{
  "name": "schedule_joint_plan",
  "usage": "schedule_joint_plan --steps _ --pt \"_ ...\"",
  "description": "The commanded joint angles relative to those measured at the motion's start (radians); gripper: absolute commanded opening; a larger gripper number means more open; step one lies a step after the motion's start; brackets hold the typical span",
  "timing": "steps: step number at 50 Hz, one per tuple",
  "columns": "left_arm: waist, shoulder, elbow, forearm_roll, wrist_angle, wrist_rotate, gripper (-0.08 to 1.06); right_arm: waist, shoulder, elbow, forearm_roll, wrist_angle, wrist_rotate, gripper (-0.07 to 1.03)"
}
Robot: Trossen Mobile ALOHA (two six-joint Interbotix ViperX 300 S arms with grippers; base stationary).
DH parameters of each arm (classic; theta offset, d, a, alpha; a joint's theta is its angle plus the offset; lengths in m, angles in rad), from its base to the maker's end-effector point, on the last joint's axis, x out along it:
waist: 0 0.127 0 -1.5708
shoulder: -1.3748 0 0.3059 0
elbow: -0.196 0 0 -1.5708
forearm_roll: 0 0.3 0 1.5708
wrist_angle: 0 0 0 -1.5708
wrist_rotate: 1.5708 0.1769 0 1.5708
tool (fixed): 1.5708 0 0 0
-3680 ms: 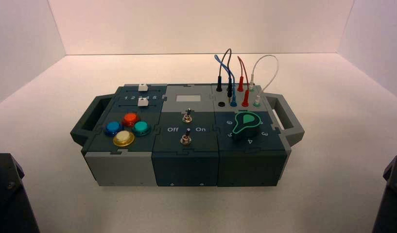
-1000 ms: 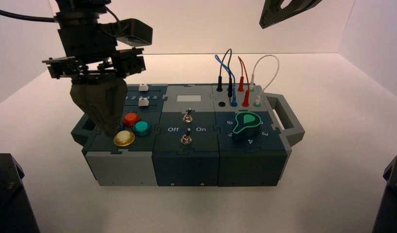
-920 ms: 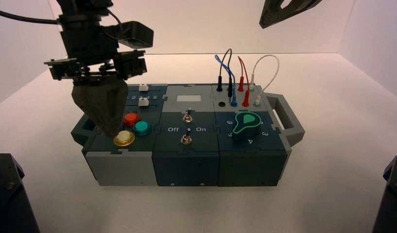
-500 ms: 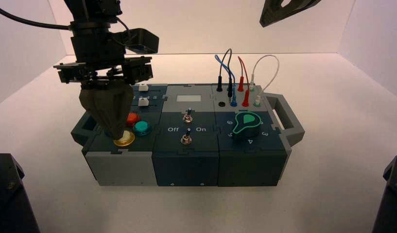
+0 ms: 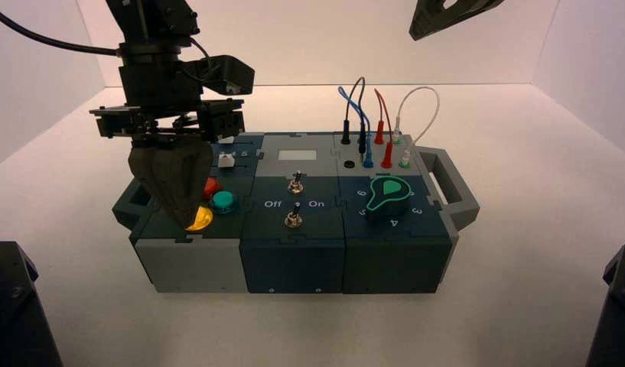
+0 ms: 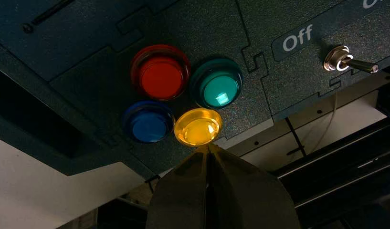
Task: Push the yellow button with the left gripper.
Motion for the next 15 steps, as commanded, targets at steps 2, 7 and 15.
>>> schedule_joint_plan --steps 2,7,15 --pt "0.005 -0.055 -0.012 0.006 -0.006 -0.003 -0.03 0.006 -0.006 -0.035 0.003 -0.009 -0.002 -0.02" --pt "0.005 -0.115 0.003 0.006 -0.002 -0.014 -0.03 0.006 -0.005 -0.035 0.003 -0.009 -0.003 -0.02" --pt "0.005 -0.184 0.020 0.005 0.000 -0.028 -0.03 0.008 -0.002 -0.032 0.009 -0.012 -0.002 -0.02"
